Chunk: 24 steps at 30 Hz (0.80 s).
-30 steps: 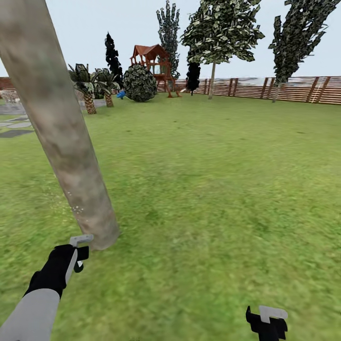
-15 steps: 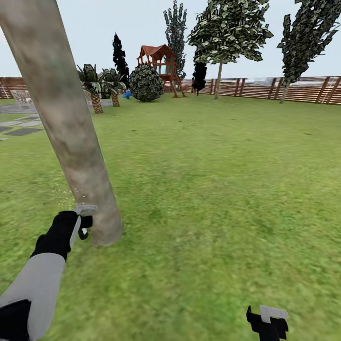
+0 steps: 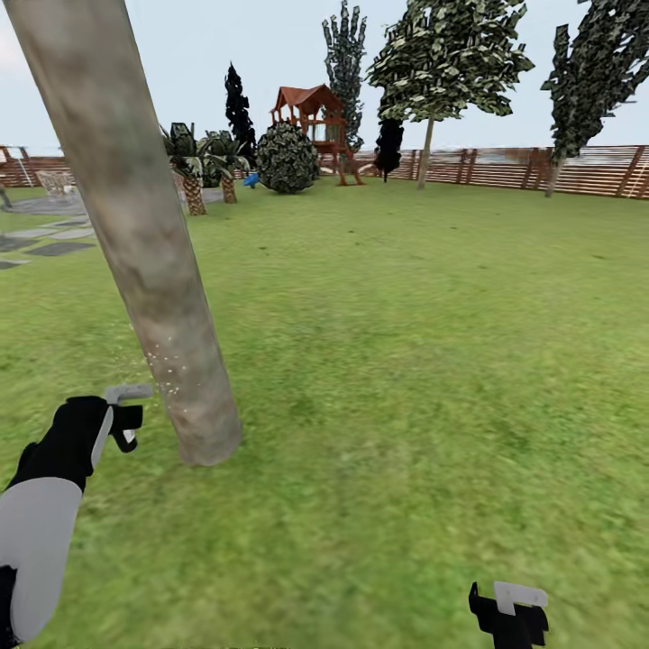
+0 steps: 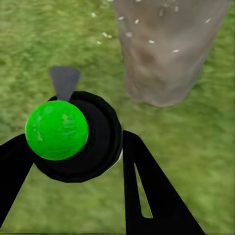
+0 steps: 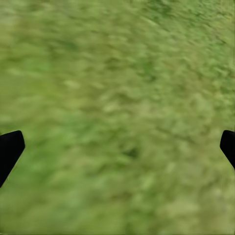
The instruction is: In the garden, pick up the pesticide atomizer on the floor and spray pesticide onto both trees until each tree trunk is fully covered.
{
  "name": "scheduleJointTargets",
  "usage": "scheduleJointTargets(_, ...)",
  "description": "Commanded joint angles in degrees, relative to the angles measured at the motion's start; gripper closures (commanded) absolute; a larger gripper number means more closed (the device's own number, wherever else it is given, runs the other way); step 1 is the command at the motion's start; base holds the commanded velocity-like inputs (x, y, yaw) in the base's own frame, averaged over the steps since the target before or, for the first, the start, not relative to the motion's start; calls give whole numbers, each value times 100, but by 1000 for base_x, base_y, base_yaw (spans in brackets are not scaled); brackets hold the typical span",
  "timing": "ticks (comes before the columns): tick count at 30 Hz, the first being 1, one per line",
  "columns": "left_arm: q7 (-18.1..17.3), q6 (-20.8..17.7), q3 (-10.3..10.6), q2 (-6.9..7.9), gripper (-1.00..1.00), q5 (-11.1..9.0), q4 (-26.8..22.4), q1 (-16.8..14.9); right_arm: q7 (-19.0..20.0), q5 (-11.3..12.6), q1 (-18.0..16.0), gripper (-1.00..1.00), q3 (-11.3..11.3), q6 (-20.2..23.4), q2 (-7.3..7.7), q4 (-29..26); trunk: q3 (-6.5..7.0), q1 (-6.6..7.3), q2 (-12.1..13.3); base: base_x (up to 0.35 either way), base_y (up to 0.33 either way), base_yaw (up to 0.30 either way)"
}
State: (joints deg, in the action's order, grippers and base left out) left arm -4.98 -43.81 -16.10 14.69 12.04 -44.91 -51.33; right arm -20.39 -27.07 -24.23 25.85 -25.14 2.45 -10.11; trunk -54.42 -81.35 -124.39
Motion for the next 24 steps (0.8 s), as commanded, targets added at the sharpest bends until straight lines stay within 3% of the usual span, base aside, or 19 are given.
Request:
scheduleJointTargets(1,-15,-2,18,-34,100,0,-18,1,0,0,0,-100,-1,0,1,0,0,0,0,0,0,152)
scheduleJointTargets(2,-20,-3,35,-80,100,0,-28,-2,0,0,1,-100,-1,0,-1,0,0,0,0,0,0,97)
scheduleJointTargets(4,-28,-6,99,-346,100,4,-46,-26,0,0,2,-100,-1,0,1,0,0,0,0,0,0,33)
scheduleJointTargets(7,-36,-442,111,-429,100,2,-52,-344,0,0,3,-100,-1,0,1,0,0,0,0,0,0,4)
scheduleJointTargets(10,-45,-648,105,-331,100,20,-51,-447,0,0,2,-100,-1,0,1,0,0,0,0,0,0,0)
scheduleJointTargets(13,-69,-667,87,94,100,-1,-61,-450,0,0,3,-100,-1,0,1,0,0,0,0,0,0,0)
scheduleJointTargets(14,-77,-676,99,135,100,10,-105,-439,0,0,0,-100,-1,0,1,0,0,0,0,0,0,0)
scheduleJointTargets(24,-86,-733,99,118,100,-8,-465,-430,0,0,0,-100,-1,0,-4,0,0,0,0,101,-145,0)
